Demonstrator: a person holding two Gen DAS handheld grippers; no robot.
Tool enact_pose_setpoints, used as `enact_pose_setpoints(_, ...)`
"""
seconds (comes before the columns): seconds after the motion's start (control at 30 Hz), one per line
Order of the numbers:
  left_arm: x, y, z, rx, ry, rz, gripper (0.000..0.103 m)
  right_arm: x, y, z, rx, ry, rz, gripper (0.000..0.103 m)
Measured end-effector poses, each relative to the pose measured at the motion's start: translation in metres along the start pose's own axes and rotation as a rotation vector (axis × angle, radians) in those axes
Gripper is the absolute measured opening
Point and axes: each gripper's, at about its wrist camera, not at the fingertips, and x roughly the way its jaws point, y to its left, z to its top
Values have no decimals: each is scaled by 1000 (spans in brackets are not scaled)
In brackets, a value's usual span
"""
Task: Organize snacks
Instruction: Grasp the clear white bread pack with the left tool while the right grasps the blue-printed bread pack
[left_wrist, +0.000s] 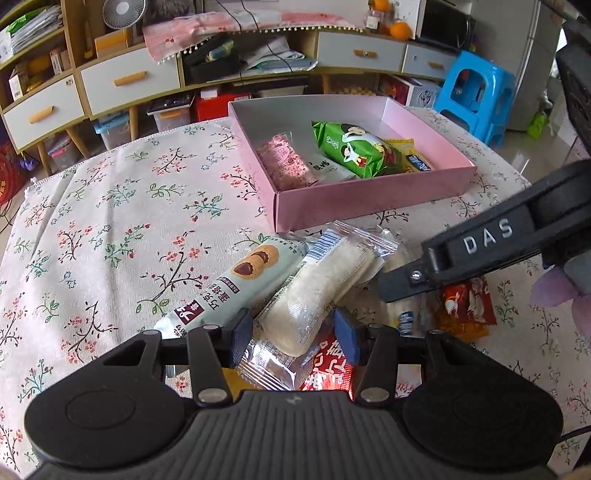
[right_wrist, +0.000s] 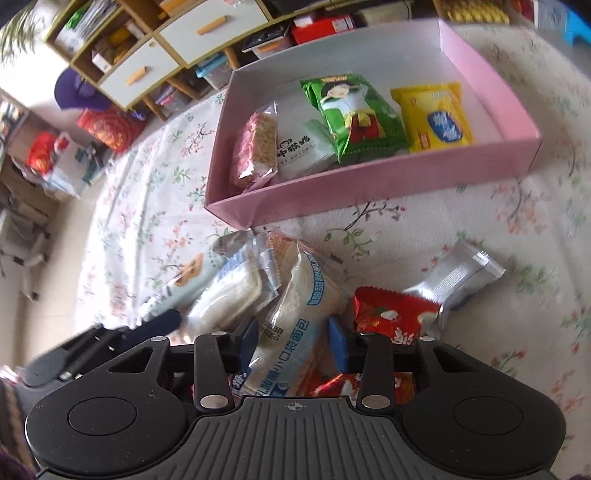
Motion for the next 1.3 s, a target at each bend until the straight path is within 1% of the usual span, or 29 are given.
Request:
enact_pose_setpoints(0.07, 1, 0, 1, -2, 2, 2, 47, -1, -2, -1, -23, -2, -29, 34)
enact_pose_setpoints(0.1, 2, -1, 1, -1, 3, 3, 47, -2, -5, 0, -25, 2, -45, 32)
enact_pose_setpoints(0.13, 3, -2, 2, 3, 7, 7, 47, -2, -9, 0, -23, 5, -45, 31)
enact_pose_setpoints(0.27, 6, -6, 3, 11, 16, 20, 48, -5, -25, 3, -2, 13, -28, 32)
enact_pose_setpoints(0.33, 9, -8, 4, 17, 19, 29, 49, -4, -29, 3, 3, 18, -19, 35)
enact_pose_setpoints(0.37, 10, -9, 5, 20, 20, 32, 50, -4, -31, 2, 10, 21, -12, 35)
enact_pose_setpoints(0.43, 13, -11, 6, 22, 22, 36, 50, -2, -31, 3, 16, 29, -5, 38)
enact_pose_setpoints(0.53, 16, -14, 8, 19, 27, 48, 50, 2, -30, 4, 27, 35, -1, 38)
enact_pose_setpoints(0.6, 16, -16, 10, 12, 25, 63, 49, 3, -31, 4, 32, 36, 0, 38)
enact_pose_setpoints(0.63, 16, -16, 11, 6, 25, 73, 46, 3, -31, 4, 34, 33, 1, 36)
enact_pose_setpoints(0.77, 11, -15, 15, -38, 23, 101, 35, -1, -31, 3, 42, 16, 12, 33)
enact_pose_setpoints(0.8, 8, -15, 16, -51, 19, 108, 34, -2, -32, 4, 43, 15, 15, 32)
enact_pose_setpoints(0.87, 3, -13, 18, -82, 9, 95, 28, -5, -35, 5, 54, 13, 33, 30)
enact_pose_setpoints(0.97, -1, -7, 18, -139, 9, 67, 24, -11, -42, 8, 91, 15, 78, 26)
enact_pose_setpoints(1.17, -6, 5, 17, -246, 12, 39, 20, -19, -51, 11, 144, 10, 140, 24)
enact_pose_setpoints(1.3, -13, 9, 17, -293, 3, 8, 19, -24, -57, 13, 181, 9, 194, 24)
